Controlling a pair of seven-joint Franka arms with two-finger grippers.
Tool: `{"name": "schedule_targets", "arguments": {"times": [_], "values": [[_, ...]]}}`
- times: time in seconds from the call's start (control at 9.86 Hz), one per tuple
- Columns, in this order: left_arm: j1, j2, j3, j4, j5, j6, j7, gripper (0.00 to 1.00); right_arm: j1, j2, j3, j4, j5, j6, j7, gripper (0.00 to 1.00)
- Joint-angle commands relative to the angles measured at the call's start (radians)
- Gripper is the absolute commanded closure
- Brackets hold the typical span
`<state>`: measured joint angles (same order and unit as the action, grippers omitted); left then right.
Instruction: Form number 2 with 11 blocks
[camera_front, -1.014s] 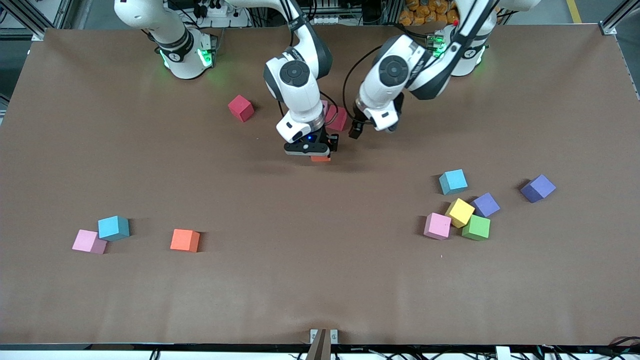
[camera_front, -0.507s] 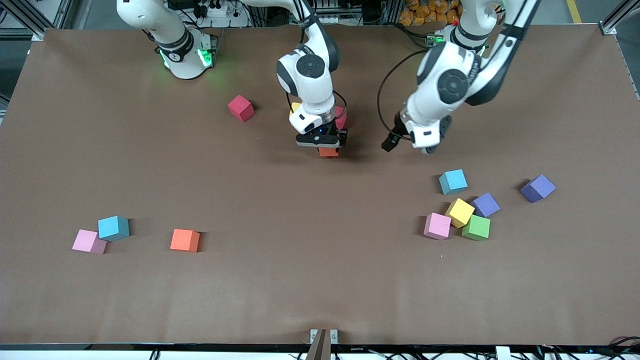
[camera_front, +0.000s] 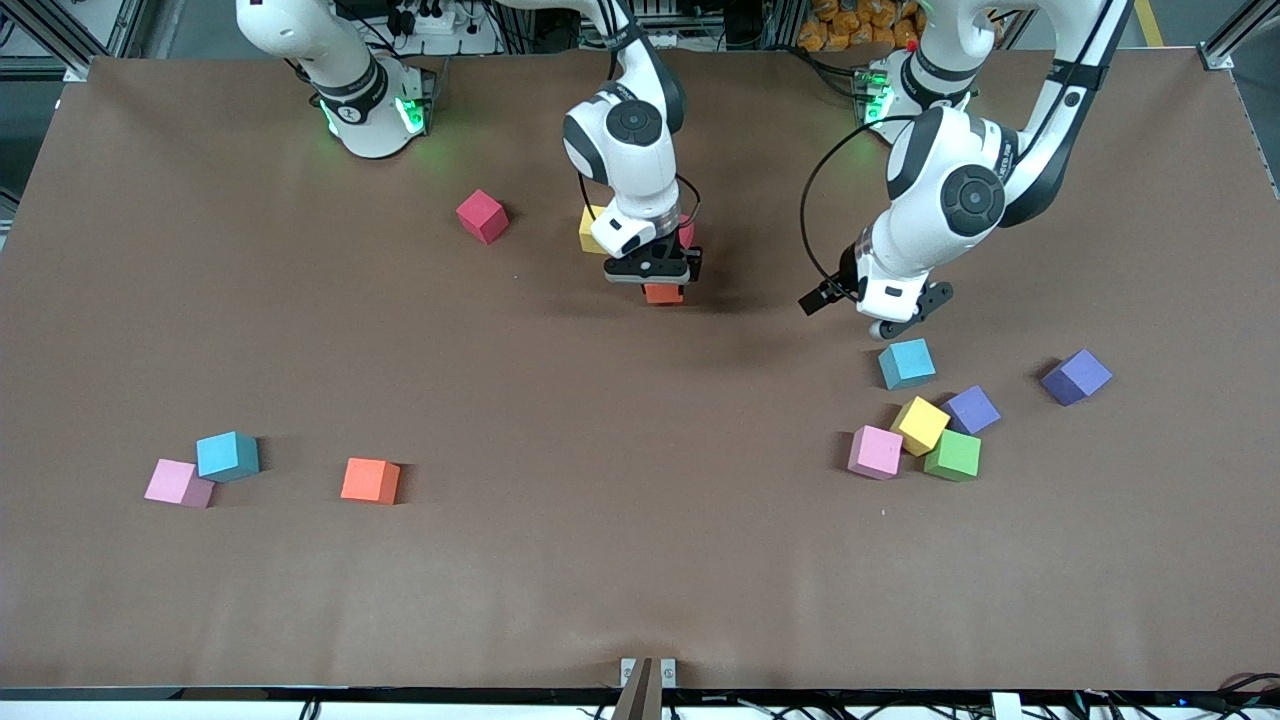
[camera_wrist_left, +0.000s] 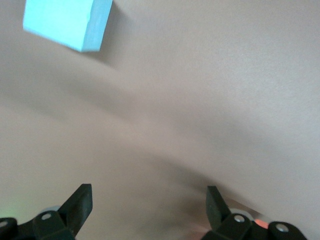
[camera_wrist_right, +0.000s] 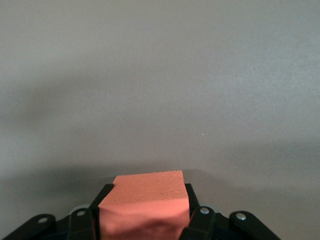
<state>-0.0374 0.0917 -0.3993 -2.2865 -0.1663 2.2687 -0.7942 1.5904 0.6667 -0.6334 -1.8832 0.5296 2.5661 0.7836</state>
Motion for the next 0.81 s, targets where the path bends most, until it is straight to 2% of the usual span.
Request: {"name": "schedule_targets", "arguments": {"times": [0.0,0.2,0.3,0.41,0.71], "values": [[0.022,0.014,0.025,0.007,0.109,-0.012,0.18,0.0,0.029,0.005,0.001,-0.017,0.012,0.008,0.019,0.93],[0.034,0.016,0.103,-0.002,0.113,-0.014,0.434,0.0,0.039,0.005,0.003,-0.03,0.01,0.008,0.019,0.94],[0.037,0.026,0.153,-0.001,0.113,-0.012,0.569,0.0,0.039,0.004,0.023,-0.03,0.012,0.009,0.02,0.94],[0.037,0.035,0.189,0.002,0.113,-0.011,0.626,0.0,0.039,0.005,0.03,-0.031,0.012,0.009,0.025,0.94],[0.037,0.087,0.207,0.024,0.143,0.008,0.632,0.0,0.04,0.014,0.044,-0.031,0.012,0.011,0.043,0.94]]}}
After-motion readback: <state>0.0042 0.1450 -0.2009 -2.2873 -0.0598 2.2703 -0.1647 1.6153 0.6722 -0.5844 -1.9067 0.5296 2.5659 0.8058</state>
